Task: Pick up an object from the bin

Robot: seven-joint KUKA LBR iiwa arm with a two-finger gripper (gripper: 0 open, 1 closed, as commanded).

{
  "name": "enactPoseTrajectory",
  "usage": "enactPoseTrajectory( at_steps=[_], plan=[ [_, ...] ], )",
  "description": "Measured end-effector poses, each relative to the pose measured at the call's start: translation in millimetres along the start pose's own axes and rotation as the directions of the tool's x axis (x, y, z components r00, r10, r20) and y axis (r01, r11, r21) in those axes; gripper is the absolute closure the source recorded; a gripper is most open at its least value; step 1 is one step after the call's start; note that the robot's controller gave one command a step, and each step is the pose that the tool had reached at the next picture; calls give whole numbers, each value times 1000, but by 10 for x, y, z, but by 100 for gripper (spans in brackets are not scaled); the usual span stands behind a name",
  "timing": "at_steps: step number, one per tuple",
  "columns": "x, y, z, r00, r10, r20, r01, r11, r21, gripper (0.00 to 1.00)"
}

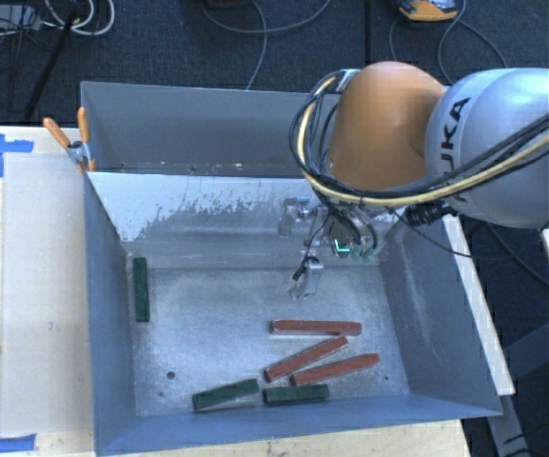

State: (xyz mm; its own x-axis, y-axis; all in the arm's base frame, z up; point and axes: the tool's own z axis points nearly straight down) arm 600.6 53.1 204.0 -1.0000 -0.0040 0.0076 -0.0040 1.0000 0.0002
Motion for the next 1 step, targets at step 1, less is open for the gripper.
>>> enactPoseTrajectory(
  at_steps=[1],
  plan=[
    [316, -566, 1376, 995, -102, 0, 102, 995, 0, 0]
  ],
)
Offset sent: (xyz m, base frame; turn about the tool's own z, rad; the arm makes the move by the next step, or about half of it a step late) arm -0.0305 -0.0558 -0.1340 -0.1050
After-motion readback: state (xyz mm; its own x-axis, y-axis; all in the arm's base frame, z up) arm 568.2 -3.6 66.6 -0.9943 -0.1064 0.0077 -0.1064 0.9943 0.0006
